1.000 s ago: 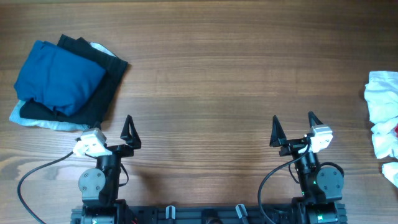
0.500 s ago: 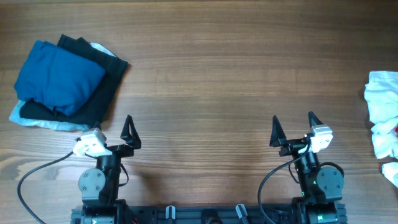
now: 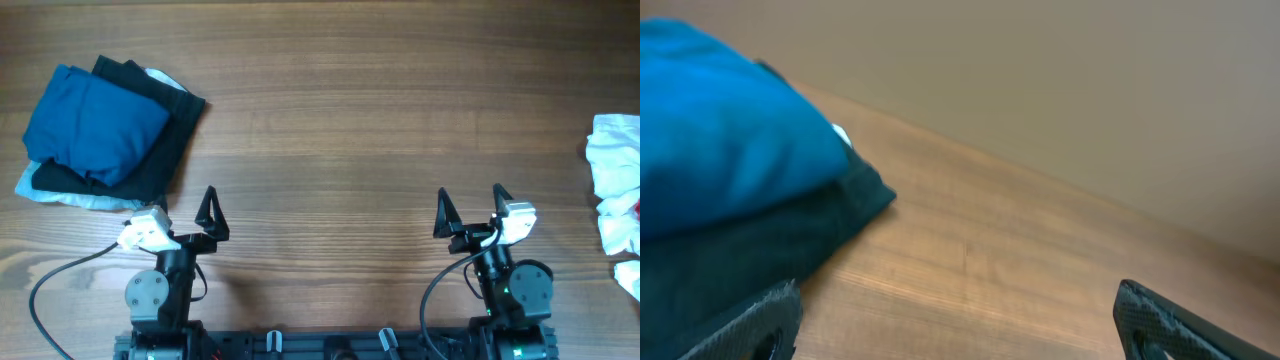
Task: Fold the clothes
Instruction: 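Reach the right gripper to the white and red clothes pile at right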
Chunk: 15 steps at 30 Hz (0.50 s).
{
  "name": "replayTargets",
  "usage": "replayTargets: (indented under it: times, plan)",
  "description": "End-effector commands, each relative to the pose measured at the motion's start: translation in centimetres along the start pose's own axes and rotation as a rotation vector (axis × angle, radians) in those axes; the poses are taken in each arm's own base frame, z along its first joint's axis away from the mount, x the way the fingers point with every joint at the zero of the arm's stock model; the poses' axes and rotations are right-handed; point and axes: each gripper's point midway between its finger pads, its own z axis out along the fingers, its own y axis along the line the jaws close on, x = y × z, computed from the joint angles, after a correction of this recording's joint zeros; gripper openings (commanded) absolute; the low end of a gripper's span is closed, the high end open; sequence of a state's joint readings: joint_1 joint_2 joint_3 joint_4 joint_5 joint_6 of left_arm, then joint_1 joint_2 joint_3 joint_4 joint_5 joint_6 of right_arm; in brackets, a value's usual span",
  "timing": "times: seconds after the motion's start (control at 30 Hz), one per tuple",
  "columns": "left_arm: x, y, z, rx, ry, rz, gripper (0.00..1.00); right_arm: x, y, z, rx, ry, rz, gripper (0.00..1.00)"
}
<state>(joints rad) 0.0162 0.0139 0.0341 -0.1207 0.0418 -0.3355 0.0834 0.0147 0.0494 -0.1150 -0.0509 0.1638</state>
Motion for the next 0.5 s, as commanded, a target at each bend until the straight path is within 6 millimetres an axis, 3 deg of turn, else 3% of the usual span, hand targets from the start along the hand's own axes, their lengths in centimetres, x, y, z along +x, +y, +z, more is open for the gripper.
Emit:
replayTargets:
  times: [0.0, 0.27, 0.47]
  plan:
    - [-2.2, -1.5, -1.0, 0.025, 0.016, -0.015, 1.0, -3.3, 0.1, -0.9, 0.019, -0.032, 0.019, 1.0]
    - [-4.4, -2.7, -2.0, -0.047, 0.207, -0.041, 1.0, -5.2, 0.4, -1.5, 0.057, 0.167, 0.03, 1.0]
    - [-5.2, -3.9, -1.6, -0.083, 0.404, -0.062, 1.0, -6.0, 0.1, -0.7, 0.122, 0.4, 0.036, 1.0]
